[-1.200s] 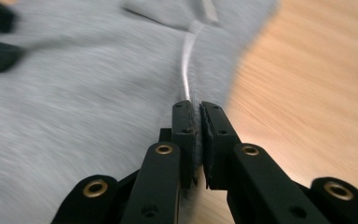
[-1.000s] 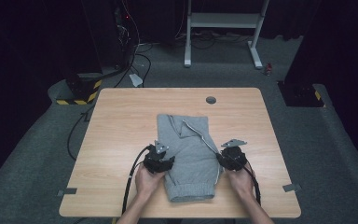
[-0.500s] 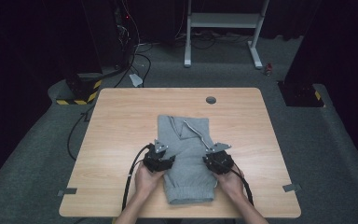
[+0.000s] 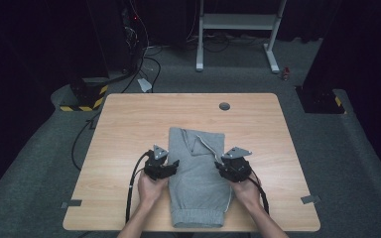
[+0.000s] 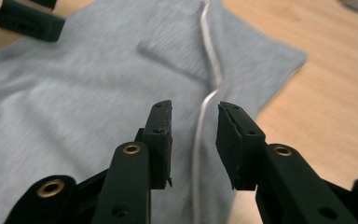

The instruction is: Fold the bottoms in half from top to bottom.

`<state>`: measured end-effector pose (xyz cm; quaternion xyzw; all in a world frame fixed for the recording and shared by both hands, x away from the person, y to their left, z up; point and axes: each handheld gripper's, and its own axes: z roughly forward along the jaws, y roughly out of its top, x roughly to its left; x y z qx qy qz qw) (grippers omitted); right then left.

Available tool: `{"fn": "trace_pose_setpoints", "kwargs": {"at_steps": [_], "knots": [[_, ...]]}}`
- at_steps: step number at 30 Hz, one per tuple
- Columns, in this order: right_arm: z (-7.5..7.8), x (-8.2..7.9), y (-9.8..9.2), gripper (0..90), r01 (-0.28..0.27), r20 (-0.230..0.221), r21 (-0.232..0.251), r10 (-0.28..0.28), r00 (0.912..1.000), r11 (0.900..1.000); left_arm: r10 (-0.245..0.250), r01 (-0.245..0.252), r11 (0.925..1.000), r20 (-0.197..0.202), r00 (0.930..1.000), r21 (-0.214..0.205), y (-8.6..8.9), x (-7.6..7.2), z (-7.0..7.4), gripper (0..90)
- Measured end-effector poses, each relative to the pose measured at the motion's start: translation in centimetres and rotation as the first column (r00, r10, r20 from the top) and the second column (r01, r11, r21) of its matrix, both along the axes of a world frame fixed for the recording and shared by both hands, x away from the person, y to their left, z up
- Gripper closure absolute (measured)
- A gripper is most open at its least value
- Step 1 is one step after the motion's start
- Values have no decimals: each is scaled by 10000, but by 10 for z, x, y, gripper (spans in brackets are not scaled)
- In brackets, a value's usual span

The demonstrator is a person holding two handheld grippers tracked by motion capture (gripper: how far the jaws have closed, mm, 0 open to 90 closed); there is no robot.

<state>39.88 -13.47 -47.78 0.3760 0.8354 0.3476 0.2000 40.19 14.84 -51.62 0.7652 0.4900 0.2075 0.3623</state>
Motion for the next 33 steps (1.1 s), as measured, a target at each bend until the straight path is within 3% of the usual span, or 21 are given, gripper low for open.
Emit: {"fn": "trace_pose_setpoints", "kwargs": {"at_steps": [2, 5, 7, 9, 13, 16, 19, 21, 22, 24, 28, 30, 31, 33], "knots": [[2, 8, 6, 646, 53, 49, -67, -53, 10000, 10000, 11, -5, 9993, -163, 9999, 371, -2, 2, -5, 428], [3, 16, 14, 642, 107, -5, -282, -107, 9999, 9995, 3, 0, 9993, -91, 10000, 361, -1, 3, -7, 414], [3, 32, 28, 631, 244, 28, -604, -242, 9997, 9979, -11, 9, 9998, 130, 9999, 207, 1, 1, -10, 406], [2, 44, 35, 612, 362, -18, -810, -364, 9993, 9961, 40, -47, 9995, 205, 9998, 310, 0, -1, -10, 400], [3, 57, 41, 591, 551, -137, -755, -562, 9983, 9956, 29, -37, 9992, 222, 9997, 387, -1, -1, -10, 399], [-1, 68, 51, 594, 557, -247, -975, -583, 9980, 9937, 35, -43, 9993, 218, 9998, 381, -1, -1, -10, 393], [-8, 77, 55, 656, 610, -554, -1207, -681, 9961, 9908, 59, -65, 9995, 199, 9998, 319, 0, -1, -10, 393], [-13, 81, 54, 790, 507, -690, -1353, -605, 9958, 9895, 81, -87, 9995, 186, 9998, 293, 0, 0, -10, 387], [-14, 82, 53, 846, 456, -700, -1335, -553, 9960, 9900, 81, -87, 9995, 186, 9998, 293, 0, 0, -10, 386], [-9, 81, 48, 863, 428, -529, -1136, -490, 9974, 9926, 91, -96, 9996, 169, 9998, 281, 0, 0, -10, 386], [7, 82, 27, 865, 1082, 62, -79, -1082, 9941, 9941, 99, -104, 9996, 159, 9998, 268, 0, 0, -10, 386], [8, 87, 12, 864, 1661, -37, 385, -1661, 9861, 9854, 110, -114, 9997, 146, 9998, 239, 0, 0, -10, 386], [8, 87, 12, 864, 1661, -37, 385, -1661, 9861, 9854, 110, -114, 9997, 146, 9998, 239, 0, 0, -10, 386], [-1, 97, -5, 837, 2404, -592, 343, -2381, 9694, 9701, 100, -105, 9996, 160, 9998, 259, 0, 0, -10, 387]]}}
